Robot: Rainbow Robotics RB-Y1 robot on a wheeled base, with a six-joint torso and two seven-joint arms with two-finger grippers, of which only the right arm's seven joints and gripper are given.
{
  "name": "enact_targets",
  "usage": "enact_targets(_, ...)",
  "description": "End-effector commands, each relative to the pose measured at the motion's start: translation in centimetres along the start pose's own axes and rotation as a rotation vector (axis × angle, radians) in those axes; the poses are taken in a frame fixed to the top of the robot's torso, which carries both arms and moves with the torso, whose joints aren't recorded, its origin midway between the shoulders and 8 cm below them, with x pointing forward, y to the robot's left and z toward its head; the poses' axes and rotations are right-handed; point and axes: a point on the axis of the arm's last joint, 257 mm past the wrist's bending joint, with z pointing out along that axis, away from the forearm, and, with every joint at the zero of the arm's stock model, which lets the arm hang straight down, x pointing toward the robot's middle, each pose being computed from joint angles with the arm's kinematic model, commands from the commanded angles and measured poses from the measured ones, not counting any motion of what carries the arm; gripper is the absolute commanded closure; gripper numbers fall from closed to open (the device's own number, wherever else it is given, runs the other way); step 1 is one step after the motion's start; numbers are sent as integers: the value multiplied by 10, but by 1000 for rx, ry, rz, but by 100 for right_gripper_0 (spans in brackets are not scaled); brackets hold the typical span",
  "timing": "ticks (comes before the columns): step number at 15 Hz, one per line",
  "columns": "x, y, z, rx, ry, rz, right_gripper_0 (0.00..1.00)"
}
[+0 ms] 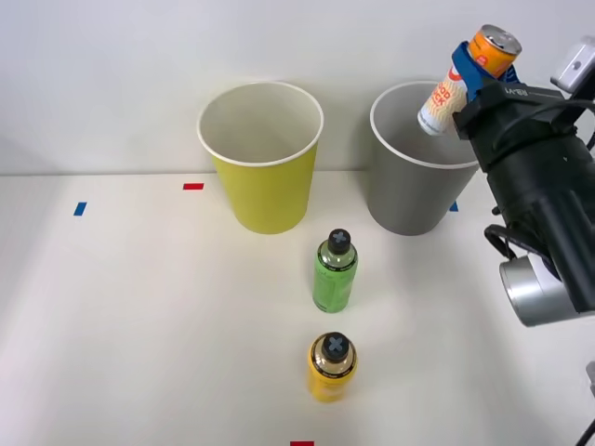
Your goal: Put cans in the gray bin, plastic bottles in the light green bin
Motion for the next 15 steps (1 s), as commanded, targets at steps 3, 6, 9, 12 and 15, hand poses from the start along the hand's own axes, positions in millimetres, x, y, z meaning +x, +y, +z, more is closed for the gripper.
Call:
enact_targets(3,18,-25,39,29,40,-66,100)
enact_targets(6,27,-32,55,34,64,-95,100)
enact_targets(9,37,-32,68,33,86,-113,100)
enact_targets(12,41,-35,73,36,95,-117,93)
enact_targets(15,43,-35,73,32,101,-125,21)
